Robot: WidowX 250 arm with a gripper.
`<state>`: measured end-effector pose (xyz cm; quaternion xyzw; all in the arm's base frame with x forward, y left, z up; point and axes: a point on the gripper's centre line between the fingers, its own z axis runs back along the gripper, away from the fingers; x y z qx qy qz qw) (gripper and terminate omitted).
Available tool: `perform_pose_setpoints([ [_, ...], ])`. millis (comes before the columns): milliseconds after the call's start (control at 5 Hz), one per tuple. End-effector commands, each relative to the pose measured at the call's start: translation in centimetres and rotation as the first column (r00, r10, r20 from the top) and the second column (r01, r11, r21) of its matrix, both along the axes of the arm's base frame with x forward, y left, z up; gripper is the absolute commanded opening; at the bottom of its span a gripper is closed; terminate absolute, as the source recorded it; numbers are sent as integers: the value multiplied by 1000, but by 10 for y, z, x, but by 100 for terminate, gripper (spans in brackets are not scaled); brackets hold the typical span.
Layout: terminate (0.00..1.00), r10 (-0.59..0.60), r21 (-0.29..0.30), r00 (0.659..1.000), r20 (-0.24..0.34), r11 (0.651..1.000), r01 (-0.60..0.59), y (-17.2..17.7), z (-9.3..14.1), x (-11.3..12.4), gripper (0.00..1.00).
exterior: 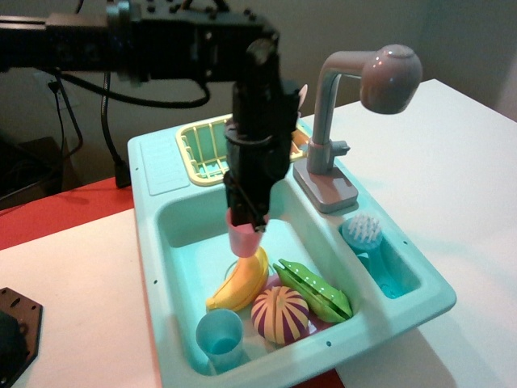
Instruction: Put cup from drying rack to sink
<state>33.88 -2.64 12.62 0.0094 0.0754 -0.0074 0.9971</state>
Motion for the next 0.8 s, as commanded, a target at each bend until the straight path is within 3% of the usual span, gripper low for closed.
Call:
perform_pose_setpoints([
  [0, 0, 76, 52, 992, 96, 995, -81, 23, 6, -7, 0],
  [200, 0, 118, 66, 988, 95, 990, -125, 32, 3, -9, 0],
  [400, 0, 147, 84, 986, 74, 985, -153, 36, 9, -8, 100],
  [600, 100, 152, 94, 986, 67, 983, -158, 36, 14, -7, 100],
])
